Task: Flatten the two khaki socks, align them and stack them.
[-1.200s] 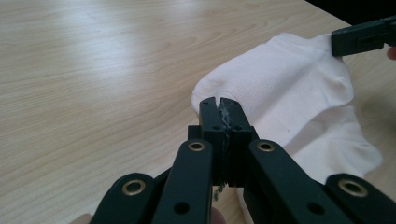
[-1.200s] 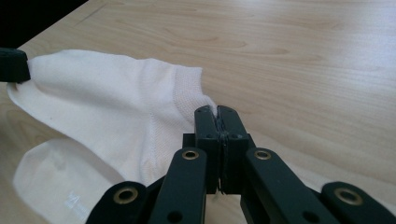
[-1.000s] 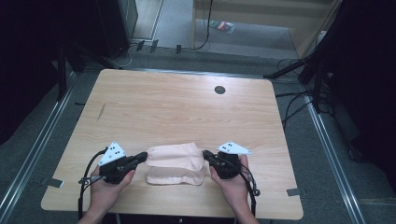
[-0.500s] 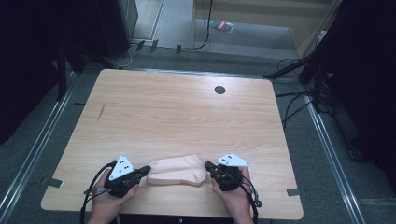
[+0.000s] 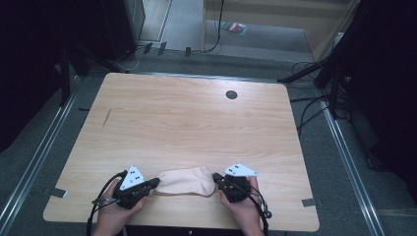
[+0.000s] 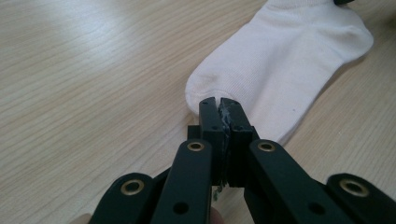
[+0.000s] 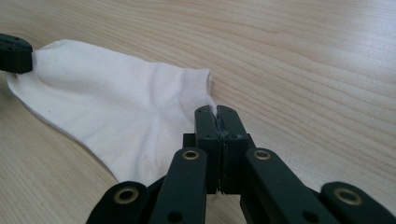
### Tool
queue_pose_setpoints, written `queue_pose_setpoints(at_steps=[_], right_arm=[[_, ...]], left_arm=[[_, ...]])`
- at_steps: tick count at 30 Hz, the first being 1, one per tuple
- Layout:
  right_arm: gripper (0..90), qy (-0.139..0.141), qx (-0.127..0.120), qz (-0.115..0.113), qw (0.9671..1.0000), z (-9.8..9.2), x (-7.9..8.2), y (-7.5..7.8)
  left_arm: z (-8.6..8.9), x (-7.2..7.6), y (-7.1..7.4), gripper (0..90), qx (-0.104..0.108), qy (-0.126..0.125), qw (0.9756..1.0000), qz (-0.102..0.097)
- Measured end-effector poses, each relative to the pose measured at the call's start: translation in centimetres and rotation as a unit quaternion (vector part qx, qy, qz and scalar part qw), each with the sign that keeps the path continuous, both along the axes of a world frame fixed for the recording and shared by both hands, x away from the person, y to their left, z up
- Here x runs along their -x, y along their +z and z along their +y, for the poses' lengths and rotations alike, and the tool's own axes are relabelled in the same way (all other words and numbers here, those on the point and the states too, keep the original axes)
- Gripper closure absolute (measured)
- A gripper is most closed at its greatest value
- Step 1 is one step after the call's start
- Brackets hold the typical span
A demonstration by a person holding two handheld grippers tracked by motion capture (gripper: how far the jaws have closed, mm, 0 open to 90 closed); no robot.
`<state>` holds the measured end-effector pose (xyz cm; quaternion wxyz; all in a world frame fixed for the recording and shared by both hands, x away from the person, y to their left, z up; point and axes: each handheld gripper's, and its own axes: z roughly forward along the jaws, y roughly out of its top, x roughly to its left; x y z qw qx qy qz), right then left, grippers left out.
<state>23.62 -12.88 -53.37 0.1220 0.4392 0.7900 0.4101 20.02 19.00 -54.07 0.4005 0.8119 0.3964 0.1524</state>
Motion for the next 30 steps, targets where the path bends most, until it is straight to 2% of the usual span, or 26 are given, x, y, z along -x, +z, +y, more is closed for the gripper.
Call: queue_pose_setpoints(at_steps=[6, 11, 16, 23, 26, 30], right_arm=[[89.9, 0.0, 0.001, 0.003, 1.0, -0.1, 0.0, -0.2], [89.9, -0.001, 0.002, 0.018, 0.9998, 0.3, 0.1, -0.6], [89.9, -0.005, 0.009, 0.018, 0.9998, 0.4, 0.0, -0.7], [89.9, -0.017, 0.015, 0.009, 0.9997, 0.4, -0.2, -1.0], [89.8, -0.017, 0.014, 0.009, 0.9997, 0.5, -0.3, -1.0], [89.6, -0.013, 0.005, 0.007, 0.9999, 0.6, -0.4, -1.1]], left_arm=[[-0.5, -0.1, -0.5, 90.0, -0.026, -0.002, 0.9996, -0.005], [-0.6, -0.5, -0.5, 90.0, -0.042, 0.008, 0.999, -0.016], [-0.5, -0.7, -0.6, 90.0, -0.04, 0.011, 0.999, -0.015], [-0.2, -0.9, -0.7, 90.0, -0.022, 0.017, 0.9996, -0.006], [-0.2, -0.9, -0.8, 90.0, -0.019, 0.018, 0.9996, -0.008], [0.1, -0.9, -1.0, 89.6, -0.002, 0.017, 0.9998, -0.01]])
